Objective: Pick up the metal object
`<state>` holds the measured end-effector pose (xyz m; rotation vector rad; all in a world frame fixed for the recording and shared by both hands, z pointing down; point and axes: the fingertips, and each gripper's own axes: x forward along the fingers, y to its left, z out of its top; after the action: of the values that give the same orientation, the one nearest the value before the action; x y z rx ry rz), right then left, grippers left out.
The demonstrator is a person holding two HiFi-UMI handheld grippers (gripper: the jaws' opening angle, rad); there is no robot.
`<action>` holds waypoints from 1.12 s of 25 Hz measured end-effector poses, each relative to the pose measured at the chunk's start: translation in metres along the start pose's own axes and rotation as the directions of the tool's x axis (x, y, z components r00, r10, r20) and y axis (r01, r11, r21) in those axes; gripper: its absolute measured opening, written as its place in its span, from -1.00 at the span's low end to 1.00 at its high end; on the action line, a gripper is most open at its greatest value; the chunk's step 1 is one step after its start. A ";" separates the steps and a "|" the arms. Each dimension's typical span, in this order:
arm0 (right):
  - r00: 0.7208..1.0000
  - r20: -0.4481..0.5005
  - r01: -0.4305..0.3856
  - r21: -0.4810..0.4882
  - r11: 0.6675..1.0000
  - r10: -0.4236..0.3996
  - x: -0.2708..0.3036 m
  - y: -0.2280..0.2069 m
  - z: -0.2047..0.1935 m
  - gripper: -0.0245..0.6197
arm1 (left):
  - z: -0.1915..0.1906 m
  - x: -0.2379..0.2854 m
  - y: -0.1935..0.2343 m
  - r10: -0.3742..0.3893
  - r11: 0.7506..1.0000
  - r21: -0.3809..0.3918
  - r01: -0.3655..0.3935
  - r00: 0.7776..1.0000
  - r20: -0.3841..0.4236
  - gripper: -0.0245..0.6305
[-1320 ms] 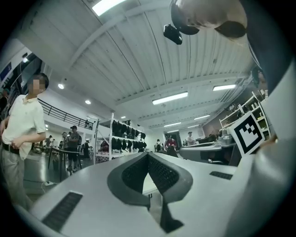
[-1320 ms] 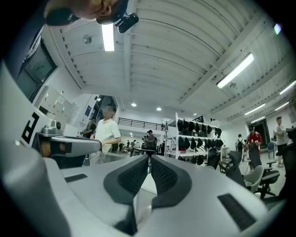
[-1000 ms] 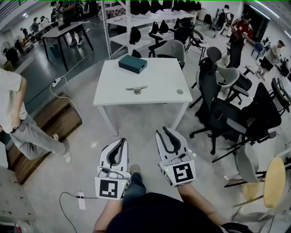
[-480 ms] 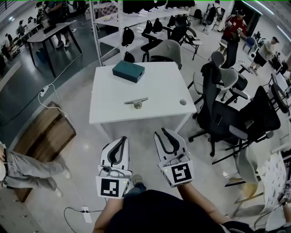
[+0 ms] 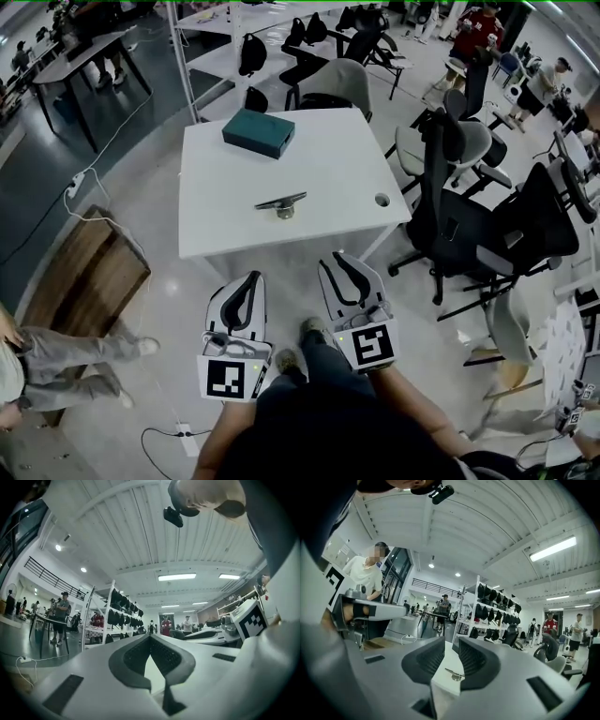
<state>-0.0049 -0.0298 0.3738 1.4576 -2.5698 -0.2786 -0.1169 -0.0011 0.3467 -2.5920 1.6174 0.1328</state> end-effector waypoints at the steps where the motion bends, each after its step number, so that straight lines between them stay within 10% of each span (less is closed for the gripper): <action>1: 1.000 -0.006 -0.004 -0.006 1.000 0.004 0.006 0.000 -0.003 -0.63 | -0.003 0.003 0.005 0.005 1.000 -0.001 -0.005 1.000 -0.005 -0.86; 18: 0.973 -0.151 -0.198 -0.138 0.971 0.177 0.177 -0.048 -0.066 -0.63 | -0.023 0.136 0.093 0.105 0.994 0.046 -0.103 0.994 -0.038 -0.86; 28: 0.858 -0.324 -0.471 -0.185 0.863 0.398 0.257 -0.055 -0.141 -0.63 | -0.058 0.210 0.114 0.183 0.983 0.030 -0.181 0.976 -0.118 -0.86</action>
<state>-0.0560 -0.2896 0.5115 0.7286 -2.4330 -0.3039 -0.1258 -0.2449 0.3768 -2.4776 1.8864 -0.0275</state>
